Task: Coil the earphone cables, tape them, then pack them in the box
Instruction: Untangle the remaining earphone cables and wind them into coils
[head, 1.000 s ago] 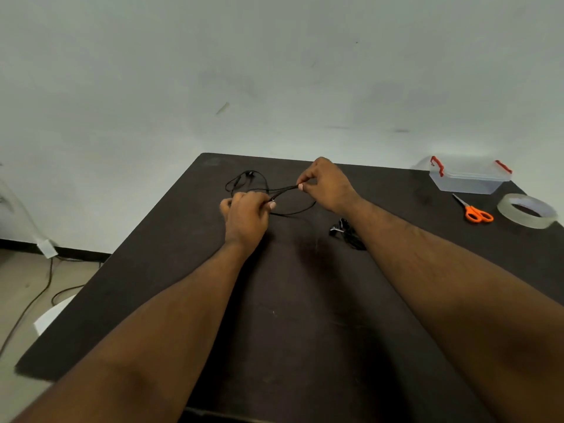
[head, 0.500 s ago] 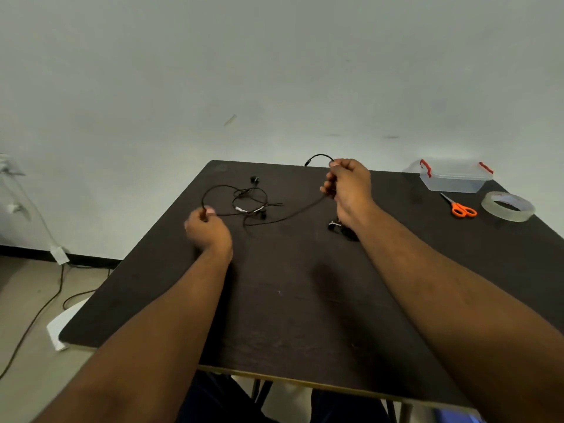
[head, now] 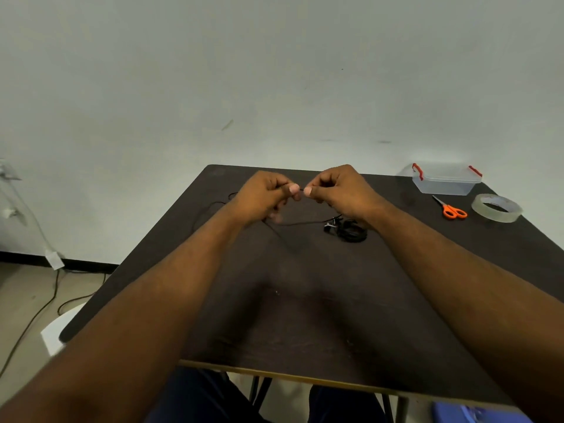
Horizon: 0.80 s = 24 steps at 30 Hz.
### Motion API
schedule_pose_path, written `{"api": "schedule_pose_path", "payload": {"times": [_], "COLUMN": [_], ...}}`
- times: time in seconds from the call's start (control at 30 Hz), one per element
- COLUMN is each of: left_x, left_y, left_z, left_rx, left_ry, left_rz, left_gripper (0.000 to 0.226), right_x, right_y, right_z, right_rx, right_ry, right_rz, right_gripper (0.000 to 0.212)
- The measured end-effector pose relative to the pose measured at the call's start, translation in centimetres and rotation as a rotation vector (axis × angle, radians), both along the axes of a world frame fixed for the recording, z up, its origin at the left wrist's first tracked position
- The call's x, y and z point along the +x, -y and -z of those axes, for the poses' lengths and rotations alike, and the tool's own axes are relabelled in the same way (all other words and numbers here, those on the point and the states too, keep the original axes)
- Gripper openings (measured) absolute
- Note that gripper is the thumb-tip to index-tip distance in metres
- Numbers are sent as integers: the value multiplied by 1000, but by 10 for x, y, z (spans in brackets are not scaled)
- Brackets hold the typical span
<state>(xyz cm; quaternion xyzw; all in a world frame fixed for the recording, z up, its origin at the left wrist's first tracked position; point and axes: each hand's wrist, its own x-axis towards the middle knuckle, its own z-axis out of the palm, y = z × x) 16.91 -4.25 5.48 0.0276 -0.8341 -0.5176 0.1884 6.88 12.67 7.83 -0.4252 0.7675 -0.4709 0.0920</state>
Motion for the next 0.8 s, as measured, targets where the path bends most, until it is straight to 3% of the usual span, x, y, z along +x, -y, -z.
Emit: {"api": "schedule_pose_path", "payload": {"times": [0.13,0.3,0.4,0.8], "left_x": [13,39,41,37], "left_y": [38,96,103,99], "left_z": [1,-7,-12,18], "left_rx": [-80,-55,-63,-159], "left_ry": [89,137,122,153], "left_rz": [-8,-83,-82,-128], "left_gripper": [22,23,22,18], "right_x": [-12,-38,-46,-67], "right_y": [-39,-95,-109,-116], "right_z": [-5,-15,-20,-6], "right_rx": [193,179,114,130], "right_ry": [159,261,218,53], "right_rz": [-17,29,63,188], "right_gripper": [13,9,15,5]}}
